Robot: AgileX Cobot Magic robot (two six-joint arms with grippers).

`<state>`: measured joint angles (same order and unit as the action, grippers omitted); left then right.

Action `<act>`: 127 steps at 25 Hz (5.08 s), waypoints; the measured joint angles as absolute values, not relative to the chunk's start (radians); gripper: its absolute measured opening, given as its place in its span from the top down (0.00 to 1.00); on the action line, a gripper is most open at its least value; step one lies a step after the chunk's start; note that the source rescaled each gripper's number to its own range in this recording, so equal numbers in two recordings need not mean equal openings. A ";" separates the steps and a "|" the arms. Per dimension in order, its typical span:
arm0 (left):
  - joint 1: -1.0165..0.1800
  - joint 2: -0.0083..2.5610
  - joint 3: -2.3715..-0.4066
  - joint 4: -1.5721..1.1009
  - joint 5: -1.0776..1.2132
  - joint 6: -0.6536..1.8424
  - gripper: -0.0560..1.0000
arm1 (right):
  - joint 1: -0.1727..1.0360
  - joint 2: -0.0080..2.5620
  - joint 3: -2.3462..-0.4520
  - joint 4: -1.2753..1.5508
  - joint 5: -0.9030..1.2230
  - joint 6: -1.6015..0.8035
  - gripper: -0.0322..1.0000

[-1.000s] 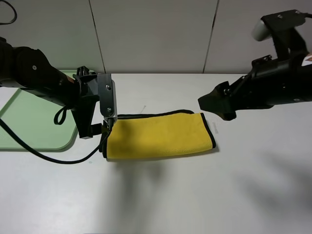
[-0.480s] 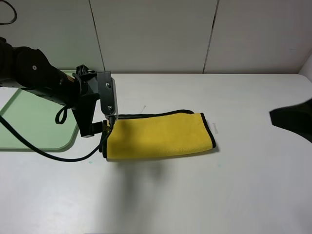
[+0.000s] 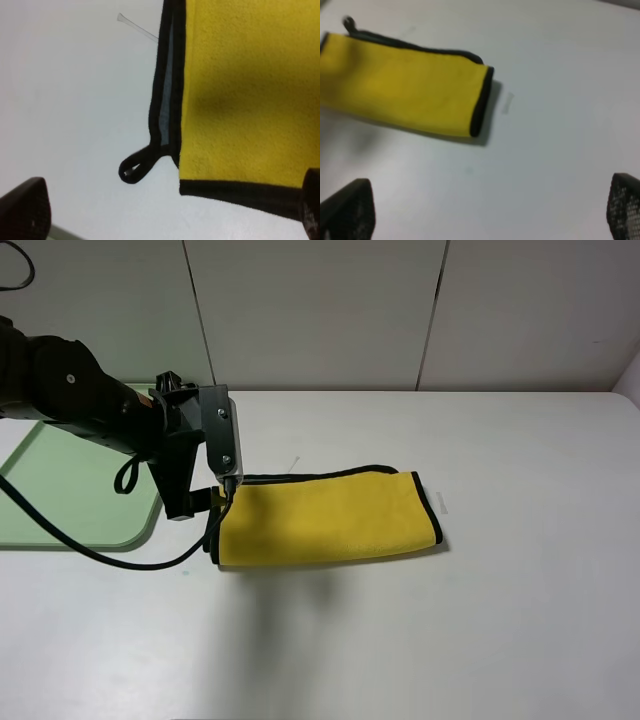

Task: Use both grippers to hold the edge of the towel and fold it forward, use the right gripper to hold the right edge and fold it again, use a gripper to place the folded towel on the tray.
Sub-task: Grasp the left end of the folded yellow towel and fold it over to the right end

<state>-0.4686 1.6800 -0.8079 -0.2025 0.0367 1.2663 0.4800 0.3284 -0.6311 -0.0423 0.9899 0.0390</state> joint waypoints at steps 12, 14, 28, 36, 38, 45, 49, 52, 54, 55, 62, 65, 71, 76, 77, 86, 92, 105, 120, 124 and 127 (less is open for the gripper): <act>-0.469 1.680 -0.808 -0.203 0.032 1.266 0.00 | 0.480 0.020 -0.492 0.000 1.020 0.039 0.00; -0.469 1.680 -0.808 -0.203 0.032 1.266 0.00 | 0.480 -0.002 -0.492 0.000 1.020 0.039 0.00; -0.469 1.680 -0.808 -0.203 0.031 1.266 0.00 | 0.402 -0.007 -0.492 0.007 1.020 0.039 0.00; -0.469 1.680 -0.808 -0.203 0.031 1.266 0.00 | 0.149 -0.007 -0.492 0.007 1.020 0.039 0.00; -0.469 1.680 -0.808 -0.203 0.031 1.266 0.00 | 0.095 -0.007 -0.492 0.007 1.020 0.039 0.00; -0.469 1.680 -0.808 -0.203 0.029 1.266 0.00 | -0.008 -0.007 -0.492 0.007 1.020 0.039 0.00; -0.469 1.680 -0.808 -0.203 0.022 1.266 0.00 | -0.008 -0.007 -0.492 0.007 1.020 0.039 0.00; -0.469 1.680 -0.808 -0.203 0.021 1.259 0.00 | -0.008 -0.007 -0.492 0.007 1.020 0.039 0.00; -0.469 1.680 -0.808 -0.203 0.020 1.245 0.00 | -0.008 -0.007 -0.492 0.007 1.020 0.039 0.00; -0.469 1.680 -0.808 -0.203 0.017 1.233 0.00 | -0.008 -0.007 -0.492 0.007 1.020 0.039 0.00; -0.469 1.680 -0.808 -0.203 0.000 1.049 0.00 | -0.008 -0.007 -0.492 0.007 1.020 0.039 0.00; -0.469 1.680 -0.808 -0.203 -0.013 0.878 0.00 | -0.008 -0.007 -0.492 0.007 1.020 0.039 0.00; -0.469 1.680 -0.808 -0.203 -0.011 0.377 0.00 | -0.008 -0.007 -0.492 0.007 1.020 0.039 0.00; -0.469 1.680 -0.808 -0.203 0.014 0.035 0.00 | -0.008 -0.007 -0.492 0.007 1.020 0.039 0.00; -0.469 1.680 -0.808 -0.203 0.022 -0.012 0.00 | -0.008 -0.007 -0.492 0.007 1.020 0.039 0.00; -0.469 1.693 -0.808 -0.203 0.100 -0.166 0.00 | -0.008 -0.007 -0.492 0.008 1.020 0.039 0.00; -0.469 1.821 -0.809 -0.204 0.109 -0.174 0.00 | -0.008 -0.007 -0.492 0.008 1.020 0.039 0.00; -0.469 1.912 -0.815 -0.202 0.055 -0.175 0.00 | -0.008 -0.007 -0.492 0.008 1.020 0.039 0.00; -0.469 1.924 -0.821 -0.193 0.037 -0.166 0.16 | -0.008 -0.007 -0.492 0.008 1.020 0.039 0.00; -0.469 1.926 -0.821 -0.193 0.046 -0.137 0.18 | -0.008 -0.007 -0.492 0.008 1.020 0.039 0.00; -0.469 1.936 -0.832 -0.192 0.064 -0.114 0.19 | -0.008 -0.007 -0.492 0.008 1.020 0.039 0.00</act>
